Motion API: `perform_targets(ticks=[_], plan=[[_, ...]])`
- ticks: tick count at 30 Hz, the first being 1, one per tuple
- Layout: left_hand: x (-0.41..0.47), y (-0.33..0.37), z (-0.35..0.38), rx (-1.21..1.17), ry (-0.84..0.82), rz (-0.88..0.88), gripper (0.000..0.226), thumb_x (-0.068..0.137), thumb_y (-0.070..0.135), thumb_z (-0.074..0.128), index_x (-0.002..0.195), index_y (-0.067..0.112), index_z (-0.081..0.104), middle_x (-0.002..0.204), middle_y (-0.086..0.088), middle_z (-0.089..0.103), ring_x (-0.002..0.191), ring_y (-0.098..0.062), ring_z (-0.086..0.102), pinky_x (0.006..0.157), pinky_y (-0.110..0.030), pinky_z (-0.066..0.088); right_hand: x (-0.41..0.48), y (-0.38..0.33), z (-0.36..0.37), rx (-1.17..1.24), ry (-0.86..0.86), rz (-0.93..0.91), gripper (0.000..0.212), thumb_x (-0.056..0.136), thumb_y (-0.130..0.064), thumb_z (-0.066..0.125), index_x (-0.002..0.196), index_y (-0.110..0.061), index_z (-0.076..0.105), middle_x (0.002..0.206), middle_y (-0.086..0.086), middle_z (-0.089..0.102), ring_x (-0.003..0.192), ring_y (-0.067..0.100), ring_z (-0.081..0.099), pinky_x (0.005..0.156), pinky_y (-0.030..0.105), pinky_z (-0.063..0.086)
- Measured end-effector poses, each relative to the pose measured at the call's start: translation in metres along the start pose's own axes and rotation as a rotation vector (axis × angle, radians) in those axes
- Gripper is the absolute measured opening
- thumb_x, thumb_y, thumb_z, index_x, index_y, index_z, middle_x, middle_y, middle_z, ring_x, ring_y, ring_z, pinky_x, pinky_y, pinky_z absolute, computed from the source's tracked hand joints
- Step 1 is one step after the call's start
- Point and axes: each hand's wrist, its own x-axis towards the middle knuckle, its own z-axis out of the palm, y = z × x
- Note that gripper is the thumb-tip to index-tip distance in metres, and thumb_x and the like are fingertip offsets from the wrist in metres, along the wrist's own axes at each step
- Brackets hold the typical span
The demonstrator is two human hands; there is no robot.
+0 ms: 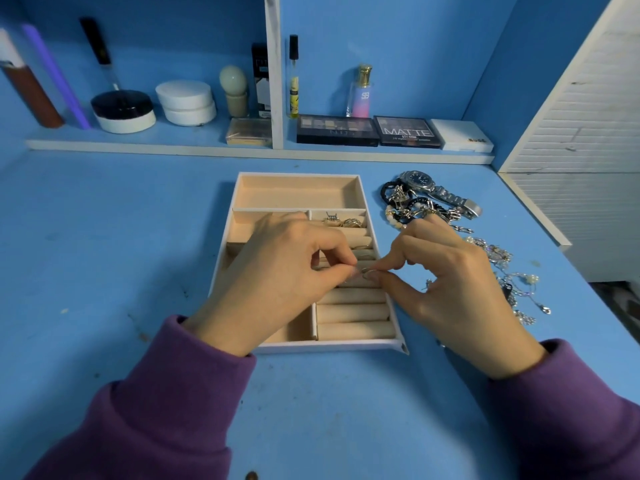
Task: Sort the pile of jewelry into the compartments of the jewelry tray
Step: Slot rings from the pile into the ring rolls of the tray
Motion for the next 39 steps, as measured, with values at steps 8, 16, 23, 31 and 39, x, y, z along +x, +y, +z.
perform_targets(ticks=[8,16,23,31,39], plan=[[-0.0003,0.0013,0.0007,0.058,-0.067,0.007,0.007,0.074,0.021,0.068,0.074,0.026,0.073,0.063,0.032,0.045,0.068,0.008,0.045,0.064,-0.009,0.036,-0.0013,-0.0024,-0.0025,0.069,-0.03,0.029,0.005,0.07,-0.013,0.07,0.066,-0.01,0.068,0.069,0.0,0.053,0.07,0.011,0.041,0.065,0.01,0.034],[0.0006,-0.002,0.0008,0.092,-0.106,0.006,0.007,0.072,0.032,0.065,0.073,0.031,0.072,0.06,0.033,0.041,0.07,0.015,0.04,0.064,-0.01,0.026,-0.002,-0.0038,-0.0049,0.108,-0.072,0.043,0.007,0.071,-0.012,0.07,0.065,-0.011,0.068,0.069,0.001,0.054,0.071,0.015,0.045,0.065,0.015,0.034],[0.0008,-0.002,-0.0014,0.103,-0.15,-0.005,0.01,0.076,0.031,0.066,0.083,0.032,0.073,0.062,0.033,0.042,0.071,0.013,0.041,0.064,-0.009,0.028,-0.0018,-0.0014,-0.0023,0.037,-0.089,0.011,0.005,0.07,-0.009,0.069,0.067,-0.013,0.069,0.069,0.001,0.052,0.07,0.014,0.041,0.064,0.014,0.033],[-0.0003,-0.0041,-0.0005,0.098,-0.161,0.017,0.011,0.077,0.028,0.068,0.085,0.033,0.073,0.069,0.024,0.056,0.072,0.003,0.045,0.066,-0.015,0.034,-0.0018,-0.0012,-0.0037,-0.001,-0.105,0.001,0.009,0.072,-0.008,0.064,0.075,-0.014,0.071,0.071,0.001,0.052,0.072,0.016,0.043,0.065,0.016,0.033],[-0.0008,-0.006,0.0,0.114,-0.174,0.015,0.011,0.078,0.03,0.064,0.084,0.033,0.073,0.075,0.018,0.062,0.075,0.005,0.044,0.068,-0.011,0.031,-0.002,-0.0011,-0.0033,-0.02,-0.106,0.025,0.008,0.074,-0.01,0.062,0.076,-0.015,0.068,0.073,0.001,0.052,0.072,0.016,0.046,0.065,0.017,0.036]])
